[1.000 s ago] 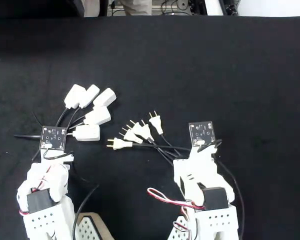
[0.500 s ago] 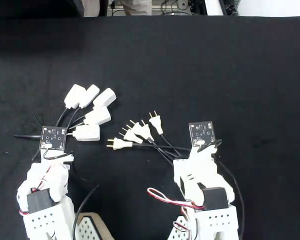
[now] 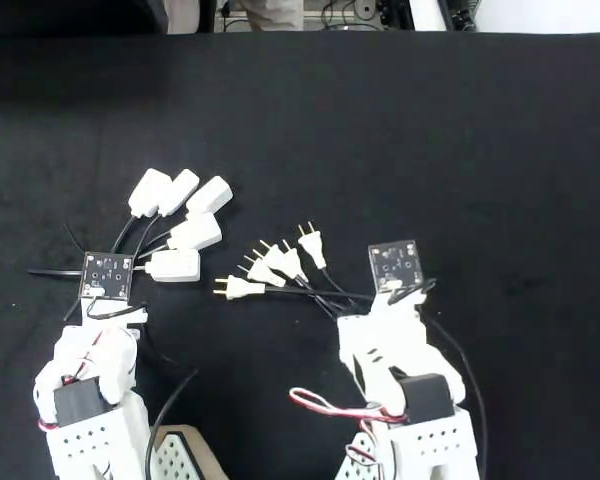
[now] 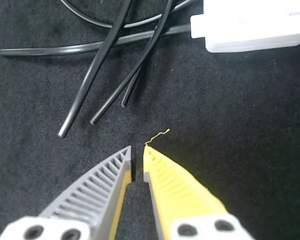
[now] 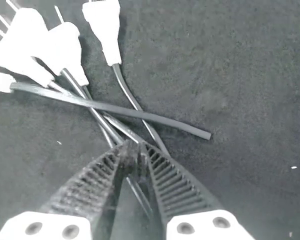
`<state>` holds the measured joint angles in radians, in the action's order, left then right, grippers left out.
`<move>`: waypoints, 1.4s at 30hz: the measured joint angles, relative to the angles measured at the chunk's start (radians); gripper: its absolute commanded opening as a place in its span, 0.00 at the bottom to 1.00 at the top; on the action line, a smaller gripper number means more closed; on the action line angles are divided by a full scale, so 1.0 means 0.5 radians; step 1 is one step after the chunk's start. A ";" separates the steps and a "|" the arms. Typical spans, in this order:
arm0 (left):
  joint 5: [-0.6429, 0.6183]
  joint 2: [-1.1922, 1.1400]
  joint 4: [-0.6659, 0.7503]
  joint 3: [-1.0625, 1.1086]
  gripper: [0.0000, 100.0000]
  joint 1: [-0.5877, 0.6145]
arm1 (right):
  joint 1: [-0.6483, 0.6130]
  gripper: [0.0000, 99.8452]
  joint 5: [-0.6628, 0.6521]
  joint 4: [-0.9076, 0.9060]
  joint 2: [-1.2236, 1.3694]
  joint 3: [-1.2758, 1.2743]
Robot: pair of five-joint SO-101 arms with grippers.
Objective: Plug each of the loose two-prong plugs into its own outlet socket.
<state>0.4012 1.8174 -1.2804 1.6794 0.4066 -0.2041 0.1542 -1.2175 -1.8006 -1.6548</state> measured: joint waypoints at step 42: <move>0.000 0.000 0.086 0.000 0.06 -0.077 | 0.583 0.03 1.056 0.512 2.587 1.375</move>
<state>0.4012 1.8174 -1.2375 1.6794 0.3682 0.0875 0.6820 -0.9613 -0.5071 -0.9674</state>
